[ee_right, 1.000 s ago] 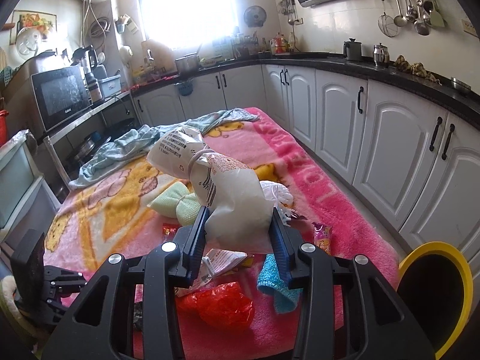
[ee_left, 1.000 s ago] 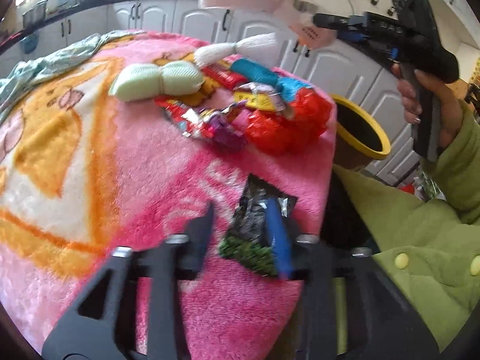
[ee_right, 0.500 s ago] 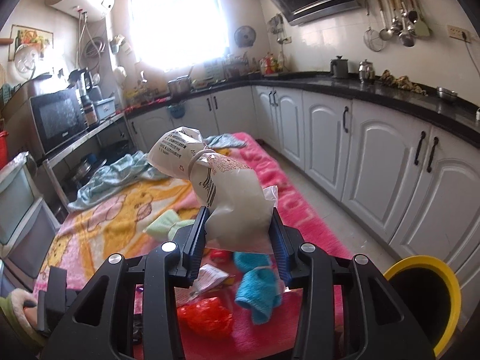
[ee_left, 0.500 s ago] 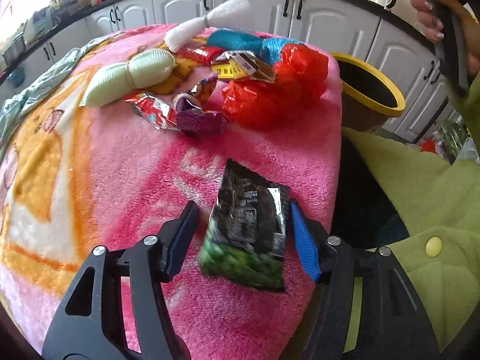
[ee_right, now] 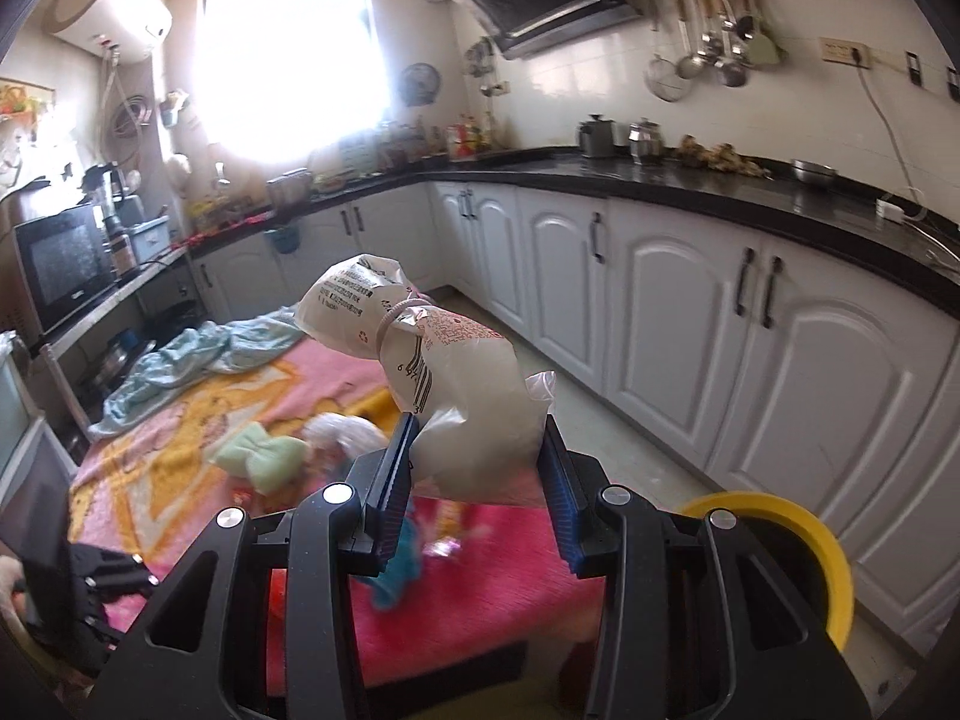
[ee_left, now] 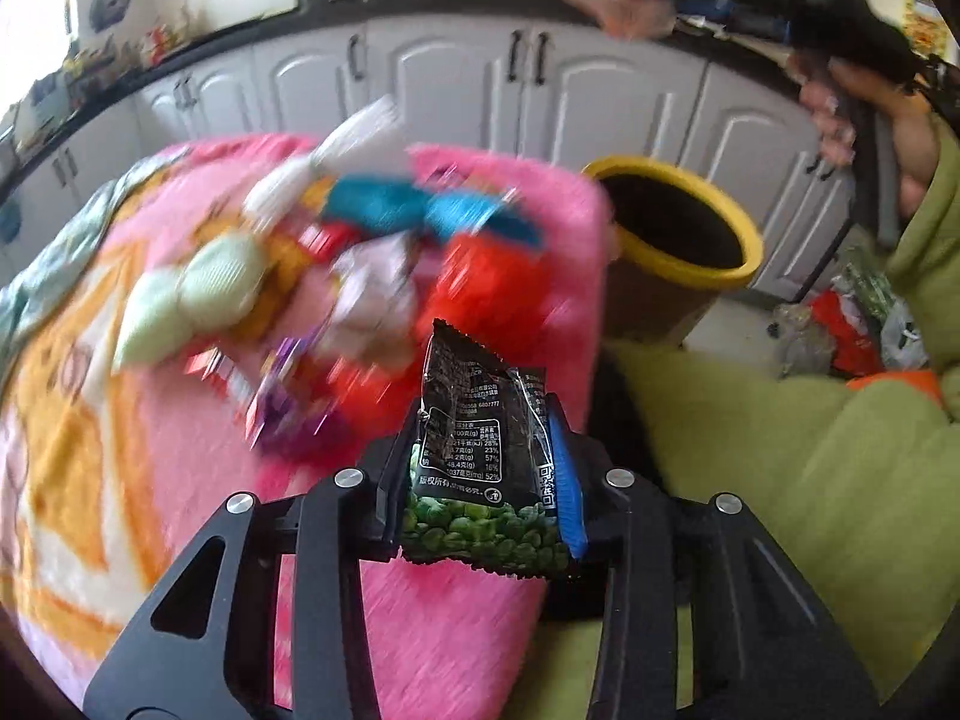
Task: Collect trash
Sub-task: 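Carry both items over the yellow bin and open both tools to drop them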
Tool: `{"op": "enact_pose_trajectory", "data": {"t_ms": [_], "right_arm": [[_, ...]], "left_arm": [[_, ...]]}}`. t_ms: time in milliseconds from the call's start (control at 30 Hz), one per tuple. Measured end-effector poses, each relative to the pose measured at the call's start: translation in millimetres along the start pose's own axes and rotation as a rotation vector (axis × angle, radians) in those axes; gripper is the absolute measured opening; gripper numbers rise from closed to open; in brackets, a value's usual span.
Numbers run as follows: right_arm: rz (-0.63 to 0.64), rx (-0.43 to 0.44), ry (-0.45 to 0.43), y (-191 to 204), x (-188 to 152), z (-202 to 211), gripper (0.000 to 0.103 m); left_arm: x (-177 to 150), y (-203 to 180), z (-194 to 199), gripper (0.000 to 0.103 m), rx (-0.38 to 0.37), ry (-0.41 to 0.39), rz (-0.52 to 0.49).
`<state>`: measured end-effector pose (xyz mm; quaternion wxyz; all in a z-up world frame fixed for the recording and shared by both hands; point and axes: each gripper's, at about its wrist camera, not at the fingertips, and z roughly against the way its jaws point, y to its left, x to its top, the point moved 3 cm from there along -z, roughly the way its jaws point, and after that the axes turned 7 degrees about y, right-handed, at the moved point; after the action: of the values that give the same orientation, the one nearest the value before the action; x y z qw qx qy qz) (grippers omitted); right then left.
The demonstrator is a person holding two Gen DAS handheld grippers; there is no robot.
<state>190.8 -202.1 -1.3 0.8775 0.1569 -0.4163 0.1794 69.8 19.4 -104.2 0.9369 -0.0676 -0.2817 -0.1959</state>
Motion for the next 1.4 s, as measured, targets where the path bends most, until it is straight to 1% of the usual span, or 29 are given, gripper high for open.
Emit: {"op": "enact_pose_trajectory", "data": {"t_ms": [100, 300, 533, 633, 800, 933, 1067, 1200, 1267, 1300, 1333, 1400], "right_arm": [[-0.028, -0.030, 0.007, -22, -11, 6, 0.038], [-0.068, -0.085, 0.004, -52, -27, 21, 0.038], [-0.102, -0.171, 0.007, -81, -44, 35, 0.038], [-0.138, -0.213, 0.021, -100, -55, 39, 0.038], [-0.201, -0.277, 0.058, -132, -73, 37, 0.038], [-0.231, -0.327, 0.090, -152, -87, 35, 0.039], [-0.259, -0.381, 0.131, -170, -100, 31, 0.039], [-0.285, -0.431, 0.166, -185, -109, 23, 0.044], [-0.309, -0.436, 0.172, -191, -113, 21, 0.050], [-0.318, -0.439, 0.170, -194, -114, 21, 0.058], [-0.325, -0.441, 0.165, -196, -116, 22, 0.061], [-0.336, -0.440, 0.162, -200, -116, 24, 0.061]], "left_arm": [[27, -20, 0, 0.030, -0.033, -0.028, -0.049], [66, -52, -9, 0.030, -0.072, -0.062, -0.107], [112, -87, -21, 0.030, -0.128, -0.112, -0.135], [133, -106, -31, 0.030, -0.143, -0.125, -0.152], [162, -132, -53, 0.030, -0.195, -0.136, -0.147], [182, -146, -83, 0.031, -0.229, -0.108, -0.129], [197, -156, -117, 0.031, -0.227, -0.070, -0.106], [209, -160, -143, 0.032, -0.237, -0.039, -0.075], [213, -164, -153, 0.034, -0.243, -0.037, -0.066], [215, -165, -156, 0.038, -0.236, -0.040, -0.059], [217, -165, -159, 0.050, -0.229, -0.045, -0.050], [216, -165, -162, 0.056, -0.233, -0.042, -0.030]]}}
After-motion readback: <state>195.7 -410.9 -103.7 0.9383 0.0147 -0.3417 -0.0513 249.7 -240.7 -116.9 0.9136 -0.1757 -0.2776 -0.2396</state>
